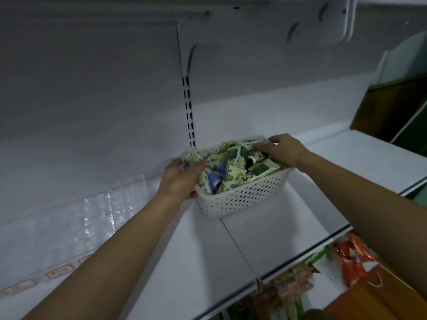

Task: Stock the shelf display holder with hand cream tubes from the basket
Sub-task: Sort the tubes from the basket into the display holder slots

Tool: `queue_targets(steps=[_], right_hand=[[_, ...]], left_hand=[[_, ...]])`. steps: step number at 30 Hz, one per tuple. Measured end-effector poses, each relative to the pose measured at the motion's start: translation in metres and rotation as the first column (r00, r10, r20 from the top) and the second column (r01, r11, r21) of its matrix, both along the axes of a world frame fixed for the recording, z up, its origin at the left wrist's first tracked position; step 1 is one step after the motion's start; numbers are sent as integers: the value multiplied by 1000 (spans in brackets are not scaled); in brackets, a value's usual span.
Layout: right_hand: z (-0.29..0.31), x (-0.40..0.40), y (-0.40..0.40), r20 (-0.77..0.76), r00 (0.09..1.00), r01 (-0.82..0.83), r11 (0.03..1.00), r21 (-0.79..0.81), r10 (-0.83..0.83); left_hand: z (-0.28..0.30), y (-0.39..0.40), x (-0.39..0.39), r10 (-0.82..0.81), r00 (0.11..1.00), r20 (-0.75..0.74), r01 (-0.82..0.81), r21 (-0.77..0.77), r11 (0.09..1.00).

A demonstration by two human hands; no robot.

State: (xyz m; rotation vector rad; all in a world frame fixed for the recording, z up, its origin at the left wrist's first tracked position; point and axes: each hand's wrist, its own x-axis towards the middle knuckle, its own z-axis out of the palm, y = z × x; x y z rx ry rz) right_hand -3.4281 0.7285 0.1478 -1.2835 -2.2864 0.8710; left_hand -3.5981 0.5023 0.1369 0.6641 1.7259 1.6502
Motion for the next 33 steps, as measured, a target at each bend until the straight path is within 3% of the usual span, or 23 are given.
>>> queue_targets(steps=[5, 8, 10, 13, 15, 17, 20, 22, 25, 27, 30, 33], right_hand=[[4, 4, -5, 128, 992, -20, 996, 81, 9], [8, 6, -18, 114, 993, -17, 905, 426, -35], [20, 6, -46, 24, 993, -108, 823, 558, 114], [38, 4, -102, 57, 904, -393, 769, 504, 424], [34, 1, -120, 169, 858, -503, 724, 471, 485], [28, -1, -125, 214, 866, -497, 726, 474, 453], [37, 1, -128, 112, 898, -414, 732, 542, 425], [54, 1, -134, -12, 901, -346, 735, 584, 434], [67, -9, -148, -151, 844, -391, 783, 484, 515], [63, -22, -154, -221, 816, -413, 806, 423, 534], [50, -47, -148, -378, 852, -280, 926, 255, 362], [38, -71, -140, -75, 944, -284, 907, 311, 321]], left_hand=[[1, -13, -12, -54, 998, 45, 57, -65, 996], [3, -23, -15, -59, 998, -20, 57, -81, 995], [3, -28, -15, -19, 986, -167, 7, -72, 997], [5, -32, -12, 1, 909, -417, 0, 4, 1000], [7, -35, -8, -23, 856, -516, 34, 12, 999], [9, -37, -3, -47, 825, -563, 68, 16, 998], [12, -37, 3, -81, 785, -614, 137, 43, 990], [16, -36, 7, -114, 771, -627, 193, 59, 980], [20, -36, 15, -182, 780, -599, 291, 90, 952], [18, -40, 16, -153, 791, -593, 272, 117, 955], [12, -50, 7, -41, 872, -487, 144, 176, 974], [6, -59, -4, 57, 953, -297, -2, 181, 983]])
